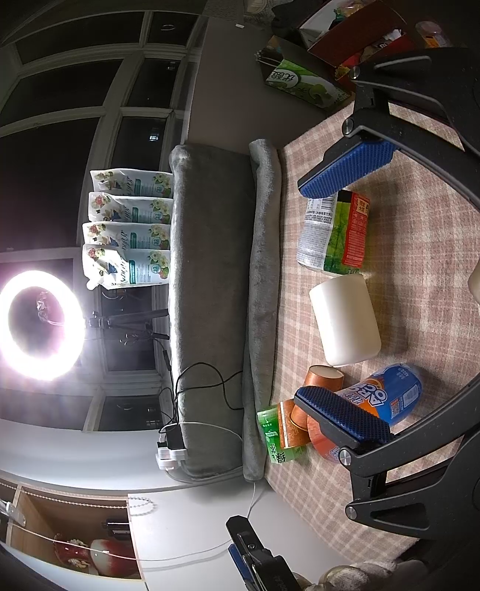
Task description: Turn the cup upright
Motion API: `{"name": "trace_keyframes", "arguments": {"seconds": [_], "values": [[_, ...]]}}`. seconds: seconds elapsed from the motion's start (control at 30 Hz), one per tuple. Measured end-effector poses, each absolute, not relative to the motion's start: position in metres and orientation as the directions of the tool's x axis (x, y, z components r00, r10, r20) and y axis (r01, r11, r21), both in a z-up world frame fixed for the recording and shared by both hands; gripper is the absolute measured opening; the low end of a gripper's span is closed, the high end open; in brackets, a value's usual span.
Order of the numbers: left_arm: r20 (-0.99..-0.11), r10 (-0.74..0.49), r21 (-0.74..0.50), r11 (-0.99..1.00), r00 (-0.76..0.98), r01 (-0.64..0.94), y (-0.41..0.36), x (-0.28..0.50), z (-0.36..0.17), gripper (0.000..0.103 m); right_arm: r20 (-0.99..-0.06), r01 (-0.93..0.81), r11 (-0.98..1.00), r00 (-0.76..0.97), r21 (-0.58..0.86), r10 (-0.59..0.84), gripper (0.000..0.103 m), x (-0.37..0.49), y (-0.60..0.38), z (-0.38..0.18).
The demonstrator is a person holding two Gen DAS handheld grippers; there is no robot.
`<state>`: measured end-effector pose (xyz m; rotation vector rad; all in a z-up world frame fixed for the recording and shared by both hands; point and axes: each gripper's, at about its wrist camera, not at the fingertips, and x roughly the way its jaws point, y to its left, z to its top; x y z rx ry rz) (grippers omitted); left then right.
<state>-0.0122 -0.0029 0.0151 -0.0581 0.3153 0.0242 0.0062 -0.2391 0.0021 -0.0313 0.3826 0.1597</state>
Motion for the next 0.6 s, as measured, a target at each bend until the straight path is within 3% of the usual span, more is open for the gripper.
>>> {"name": "trace_keyframes", "arguments": {"seconds": [0.6], "values": [[-0.308, 0.016, -0.048, 0.998, 0.951, -0.033, -0.0015, -0.0110, 0.0146, 0.085, -0.375, -0.162, 0.987, 0.915, -0.002, 0.150, 0.103, 0.0071, -0.2386, 0.0016]]}}
